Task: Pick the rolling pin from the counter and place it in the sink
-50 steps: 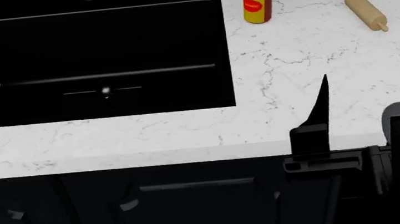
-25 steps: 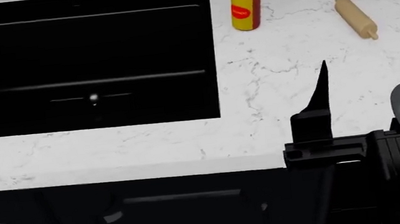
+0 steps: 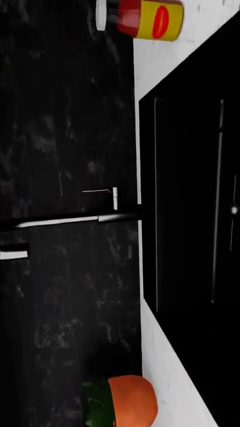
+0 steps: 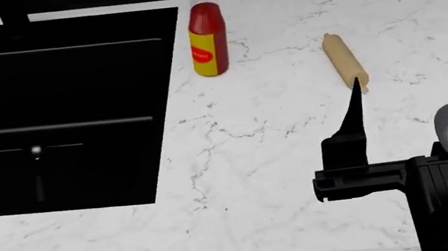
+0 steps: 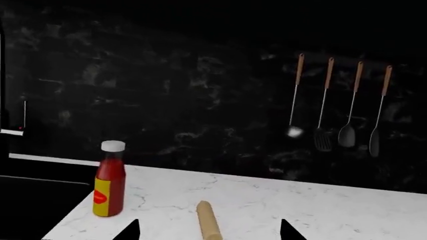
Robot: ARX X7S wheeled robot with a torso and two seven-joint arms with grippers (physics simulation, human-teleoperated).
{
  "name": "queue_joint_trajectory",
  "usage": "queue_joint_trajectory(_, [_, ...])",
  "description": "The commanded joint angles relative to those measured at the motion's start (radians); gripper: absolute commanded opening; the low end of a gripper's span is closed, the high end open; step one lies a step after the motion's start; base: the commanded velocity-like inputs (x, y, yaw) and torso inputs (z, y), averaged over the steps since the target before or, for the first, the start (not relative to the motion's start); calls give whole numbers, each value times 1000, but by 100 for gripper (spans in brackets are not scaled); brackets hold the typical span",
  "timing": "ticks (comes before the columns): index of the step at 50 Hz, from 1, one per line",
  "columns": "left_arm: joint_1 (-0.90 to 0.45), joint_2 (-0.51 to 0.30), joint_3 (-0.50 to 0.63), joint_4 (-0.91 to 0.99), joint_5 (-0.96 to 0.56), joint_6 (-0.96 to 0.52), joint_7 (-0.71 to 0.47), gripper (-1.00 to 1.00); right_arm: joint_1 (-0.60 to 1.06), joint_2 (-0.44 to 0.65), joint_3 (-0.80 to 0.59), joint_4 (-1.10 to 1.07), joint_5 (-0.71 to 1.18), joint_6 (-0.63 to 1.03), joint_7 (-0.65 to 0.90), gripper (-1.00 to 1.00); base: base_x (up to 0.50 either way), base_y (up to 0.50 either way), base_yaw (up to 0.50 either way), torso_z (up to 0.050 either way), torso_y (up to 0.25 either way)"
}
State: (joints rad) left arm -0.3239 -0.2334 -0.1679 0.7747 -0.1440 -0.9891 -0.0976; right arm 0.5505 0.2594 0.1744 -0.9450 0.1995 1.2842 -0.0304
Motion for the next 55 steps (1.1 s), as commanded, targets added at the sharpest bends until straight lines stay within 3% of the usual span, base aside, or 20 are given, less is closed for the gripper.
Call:
queue_joint_trajectory(1, [19, 4, -11, -3, -10, 22, -1, 100, -10, 1, -12, -5, 9, -4, 2, 100, 359, -359, 0, 0, 0])
queue_joint_trajectory(41, [7, -7, 15, -14, -22, 18, -22, 100, -15, -20, 19, 9, 43, -8, 9, 100, 259, 19, 0, 0, 0])
queue_joint_trajectory(55, [23, -8, 14, -19, -27, 35, -26, 100, -27, -15, 16, 2, 46, -17, 19, 100, 6, 0, 0, 0, 0])
